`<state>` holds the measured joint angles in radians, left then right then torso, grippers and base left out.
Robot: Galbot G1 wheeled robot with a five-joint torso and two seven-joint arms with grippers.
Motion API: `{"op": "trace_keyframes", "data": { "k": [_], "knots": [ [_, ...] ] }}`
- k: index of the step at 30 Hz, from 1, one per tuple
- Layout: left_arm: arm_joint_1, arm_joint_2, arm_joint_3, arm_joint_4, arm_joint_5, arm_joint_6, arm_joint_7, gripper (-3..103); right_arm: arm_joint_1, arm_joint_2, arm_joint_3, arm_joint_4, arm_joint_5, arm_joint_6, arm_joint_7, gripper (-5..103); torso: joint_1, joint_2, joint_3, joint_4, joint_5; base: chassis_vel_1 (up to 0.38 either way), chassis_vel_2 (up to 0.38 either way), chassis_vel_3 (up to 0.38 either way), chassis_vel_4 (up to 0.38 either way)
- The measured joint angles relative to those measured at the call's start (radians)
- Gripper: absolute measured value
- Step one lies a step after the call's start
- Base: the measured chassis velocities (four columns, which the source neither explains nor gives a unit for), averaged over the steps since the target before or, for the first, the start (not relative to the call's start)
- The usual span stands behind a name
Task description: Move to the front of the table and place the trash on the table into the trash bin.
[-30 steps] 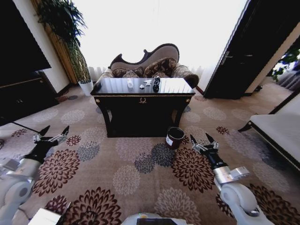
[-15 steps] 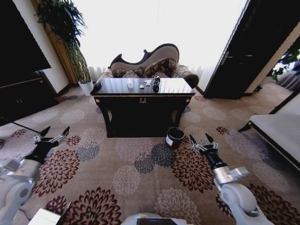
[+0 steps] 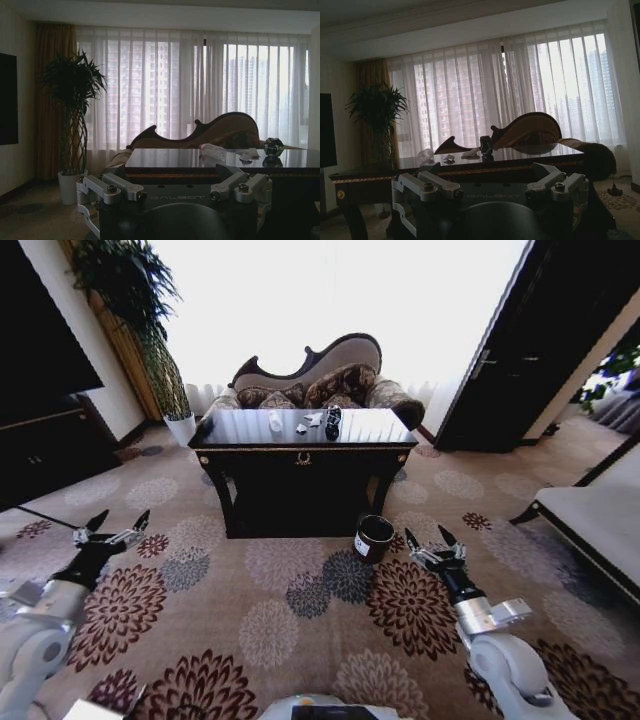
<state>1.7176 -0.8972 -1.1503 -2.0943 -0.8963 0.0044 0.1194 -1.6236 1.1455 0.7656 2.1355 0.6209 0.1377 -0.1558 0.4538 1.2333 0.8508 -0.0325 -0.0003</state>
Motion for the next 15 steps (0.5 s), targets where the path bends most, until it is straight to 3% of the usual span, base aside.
{"op": "trace_keyframes", "data": {
  "k": [15],
  "knots": [
    [0.0, 0.001, 0.001, -0.002, 0.0, 0.004, -0.002, 100, 0.004, 0.001, -0.004, -0.006, 0.0, 0.001, -0.002, 100, 0.0, 0.0, 0.0, 0.0, 0.0002, -0.113, 0.114, 0.113, -0.11]
  ]
}}
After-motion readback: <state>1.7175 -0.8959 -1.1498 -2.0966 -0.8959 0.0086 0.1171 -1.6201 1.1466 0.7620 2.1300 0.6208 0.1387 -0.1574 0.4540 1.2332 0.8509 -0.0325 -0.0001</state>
